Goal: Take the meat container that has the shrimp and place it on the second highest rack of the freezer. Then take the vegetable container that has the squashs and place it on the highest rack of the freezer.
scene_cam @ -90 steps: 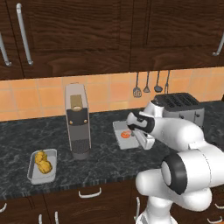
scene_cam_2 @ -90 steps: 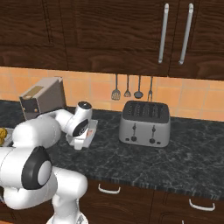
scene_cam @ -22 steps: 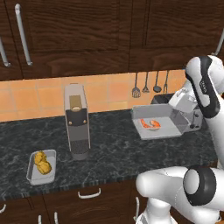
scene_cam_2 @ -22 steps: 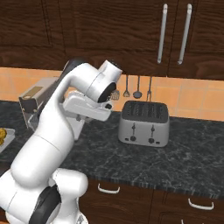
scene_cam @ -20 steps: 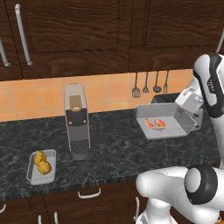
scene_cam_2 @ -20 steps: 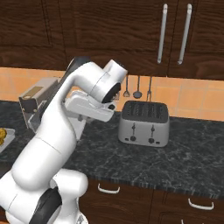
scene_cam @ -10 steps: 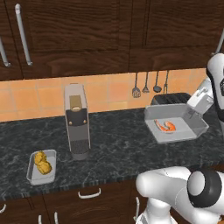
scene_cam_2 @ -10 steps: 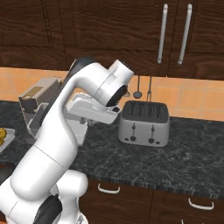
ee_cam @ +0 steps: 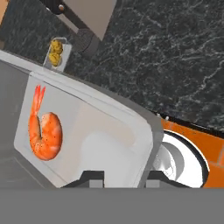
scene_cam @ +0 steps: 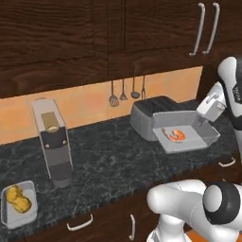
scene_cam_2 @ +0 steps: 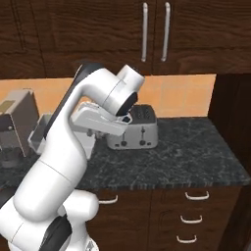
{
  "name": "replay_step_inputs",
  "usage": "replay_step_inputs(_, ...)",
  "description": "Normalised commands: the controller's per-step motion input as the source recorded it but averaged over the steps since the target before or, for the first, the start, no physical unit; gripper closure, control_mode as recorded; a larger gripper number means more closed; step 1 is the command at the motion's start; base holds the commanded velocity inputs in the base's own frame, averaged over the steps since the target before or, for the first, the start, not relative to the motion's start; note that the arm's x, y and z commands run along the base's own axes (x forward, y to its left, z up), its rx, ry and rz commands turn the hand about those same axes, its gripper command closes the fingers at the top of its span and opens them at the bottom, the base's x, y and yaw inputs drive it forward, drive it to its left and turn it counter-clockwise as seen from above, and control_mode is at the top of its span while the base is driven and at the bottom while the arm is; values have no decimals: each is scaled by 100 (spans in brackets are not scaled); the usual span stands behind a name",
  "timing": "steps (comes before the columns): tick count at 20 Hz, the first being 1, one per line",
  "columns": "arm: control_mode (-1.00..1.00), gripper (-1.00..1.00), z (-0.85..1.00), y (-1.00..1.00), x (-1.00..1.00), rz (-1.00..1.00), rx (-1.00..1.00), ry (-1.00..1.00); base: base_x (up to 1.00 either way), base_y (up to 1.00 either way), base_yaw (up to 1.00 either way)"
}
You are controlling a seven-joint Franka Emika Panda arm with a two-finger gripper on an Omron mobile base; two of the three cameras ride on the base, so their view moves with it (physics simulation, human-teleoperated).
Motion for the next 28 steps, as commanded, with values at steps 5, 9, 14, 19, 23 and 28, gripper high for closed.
replay_step_inputs(5, 100, 100, 0, 0, 0, 0, 0, 0, -39, 13, -74)
replay_step_inputs(9, 100, 100, 0, 0, 0, 0, 0, 0, -33, 13, -74)
replay_step_inputs(14, 100, 100, 0, 0, 0, 0, 0, 0, -17, 2, -74)
replay_step_inputs(19, 100, 100, 0, 0, 0, 0, 0, 0, 0, -13, -67)
replay_step_inputs(23, 100, 100, 0, 0, 0, 0, 0, 0, 0, -66, -45)
replay_step_inputs(28, 100, 100, 0, 0, 0, 0, 0, 0, 0, -87, -11)
